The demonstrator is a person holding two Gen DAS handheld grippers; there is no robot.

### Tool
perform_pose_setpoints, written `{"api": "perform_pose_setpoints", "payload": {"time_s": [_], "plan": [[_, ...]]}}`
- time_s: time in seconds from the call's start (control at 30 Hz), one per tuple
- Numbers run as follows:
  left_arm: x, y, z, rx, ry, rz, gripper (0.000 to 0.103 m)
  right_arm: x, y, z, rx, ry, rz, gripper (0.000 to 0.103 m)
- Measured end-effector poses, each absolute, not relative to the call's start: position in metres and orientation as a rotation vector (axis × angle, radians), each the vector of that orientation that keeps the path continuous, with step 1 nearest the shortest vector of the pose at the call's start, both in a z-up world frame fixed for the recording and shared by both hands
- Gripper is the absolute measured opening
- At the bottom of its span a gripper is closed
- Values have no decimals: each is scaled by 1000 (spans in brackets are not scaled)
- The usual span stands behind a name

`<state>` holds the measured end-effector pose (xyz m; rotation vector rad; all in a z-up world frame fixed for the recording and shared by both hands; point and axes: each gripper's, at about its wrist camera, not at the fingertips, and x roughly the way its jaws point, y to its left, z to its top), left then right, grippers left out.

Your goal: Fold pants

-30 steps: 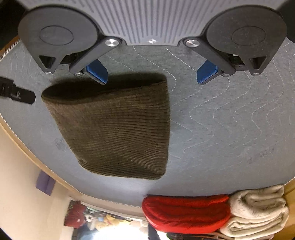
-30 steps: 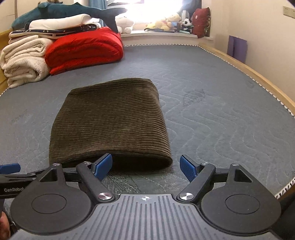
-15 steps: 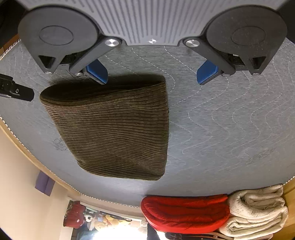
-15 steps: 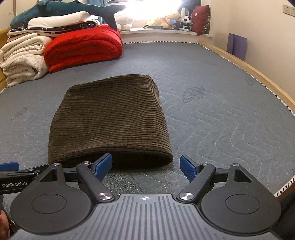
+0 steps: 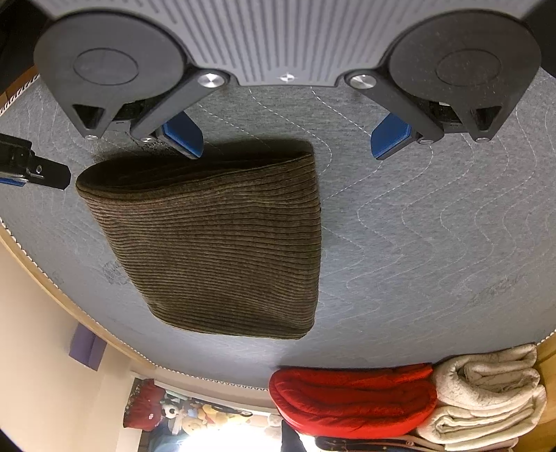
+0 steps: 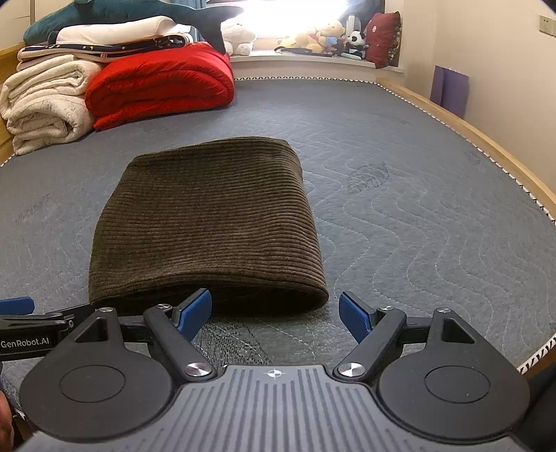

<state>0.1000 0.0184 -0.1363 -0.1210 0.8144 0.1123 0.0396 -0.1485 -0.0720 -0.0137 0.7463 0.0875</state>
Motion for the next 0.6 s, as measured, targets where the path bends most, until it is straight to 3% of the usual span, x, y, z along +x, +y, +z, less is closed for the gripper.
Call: {"api": "perform_pose_setpoints", "payload": {"time_s": [0.6], "plan": [[99,15,-134,-103,793,91,103,39,-149,-74,-18,746,89,82]]}}
